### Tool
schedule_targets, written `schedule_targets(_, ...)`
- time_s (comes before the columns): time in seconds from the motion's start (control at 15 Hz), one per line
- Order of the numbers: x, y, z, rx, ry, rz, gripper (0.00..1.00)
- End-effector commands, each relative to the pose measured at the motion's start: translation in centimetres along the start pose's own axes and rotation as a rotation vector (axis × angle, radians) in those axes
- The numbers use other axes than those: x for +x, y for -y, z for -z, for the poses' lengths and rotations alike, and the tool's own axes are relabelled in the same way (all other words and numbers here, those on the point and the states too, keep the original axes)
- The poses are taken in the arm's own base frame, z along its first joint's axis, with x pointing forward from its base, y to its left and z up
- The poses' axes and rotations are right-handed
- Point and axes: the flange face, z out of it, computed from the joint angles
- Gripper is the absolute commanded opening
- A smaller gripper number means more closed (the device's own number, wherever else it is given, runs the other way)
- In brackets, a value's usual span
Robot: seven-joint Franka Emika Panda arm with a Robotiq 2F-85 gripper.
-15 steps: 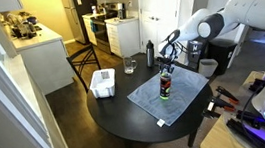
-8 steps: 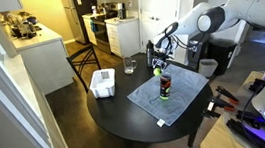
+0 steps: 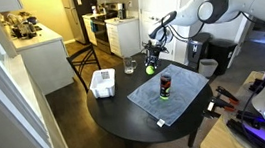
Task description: Shift the tennis ball to the canister
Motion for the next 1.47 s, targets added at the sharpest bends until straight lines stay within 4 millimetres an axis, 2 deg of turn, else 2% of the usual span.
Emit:
schedule_targets(0.0, -2.9, -0.1, 0.7, -0.040, 0.089, 0.037, 0.41)
schedule_targets(0.33, -5.6, 0.5, 0.8, -0.087, -0.023, 0.105, 0.41)
schedule_targets(0.4, -4.1, 1.2, -0.2, -0.062, 0.019, 0.060, 0.41)
schedule_targets(0.47, -4.5, 1.4, -0.2, -0.066, 0.012, 0.065, 0.66)
schedule_targets(1.2, -4.0, 1.2, -0.6, -0.073, 0.002, 0.058, 0.66)
schedule_targets(1.27, -4.2, 1.2, -0.3, -0.066, -0.007, 0.062, 0.41)
schedule_targets(1.4, -5.3, 1.7, 1.1, -0.042, -0.025, 0.098, 0.41)
